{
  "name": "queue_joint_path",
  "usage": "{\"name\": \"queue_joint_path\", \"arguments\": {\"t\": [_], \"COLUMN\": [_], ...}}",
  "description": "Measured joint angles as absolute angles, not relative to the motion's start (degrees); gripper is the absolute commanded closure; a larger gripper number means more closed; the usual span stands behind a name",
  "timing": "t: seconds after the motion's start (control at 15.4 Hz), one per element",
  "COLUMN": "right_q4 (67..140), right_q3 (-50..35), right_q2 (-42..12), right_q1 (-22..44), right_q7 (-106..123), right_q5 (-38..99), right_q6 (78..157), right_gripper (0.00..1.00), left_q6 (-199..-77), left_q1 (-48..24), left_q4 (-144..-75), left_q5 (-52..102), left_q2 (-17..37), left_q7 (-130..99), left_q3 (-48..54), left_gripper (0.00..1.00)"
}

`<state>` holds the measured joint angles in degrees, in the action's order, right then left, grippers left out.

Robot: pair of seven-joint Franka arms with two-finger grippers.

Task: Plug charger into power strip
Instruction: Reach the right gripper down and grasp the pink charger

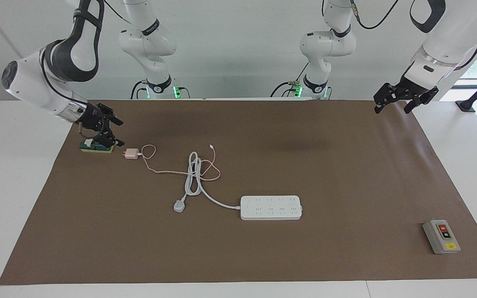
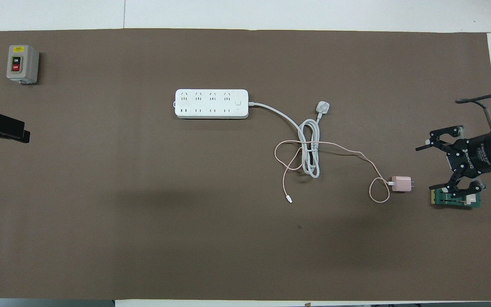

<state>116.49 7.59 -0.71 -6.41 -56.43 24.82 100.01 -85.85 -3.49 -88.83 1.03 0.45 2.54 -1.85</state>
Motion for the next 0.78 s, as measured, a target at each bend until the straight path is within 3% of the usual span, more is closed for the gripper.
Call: {"name": "queue_joint_path", "arguments": {"t": [0.78], "right_q4": [123.6], "right_q3": [7.7], "right_q2": [-6.2], "right_q1": [-10.7], "right_q7": [-54.0], "right_q5": [30.2], "right_q6": [106.5], "right_gripper": [0.0], "left_q6": [-87.9], "left_q1": [-4.6], "left_q4": [-88.9], "left_q5": [1.0], "left_q2": [0.6], "left_q7": [2.5], "left_q3": [-1.5], "left_gripper": [0.0]}}
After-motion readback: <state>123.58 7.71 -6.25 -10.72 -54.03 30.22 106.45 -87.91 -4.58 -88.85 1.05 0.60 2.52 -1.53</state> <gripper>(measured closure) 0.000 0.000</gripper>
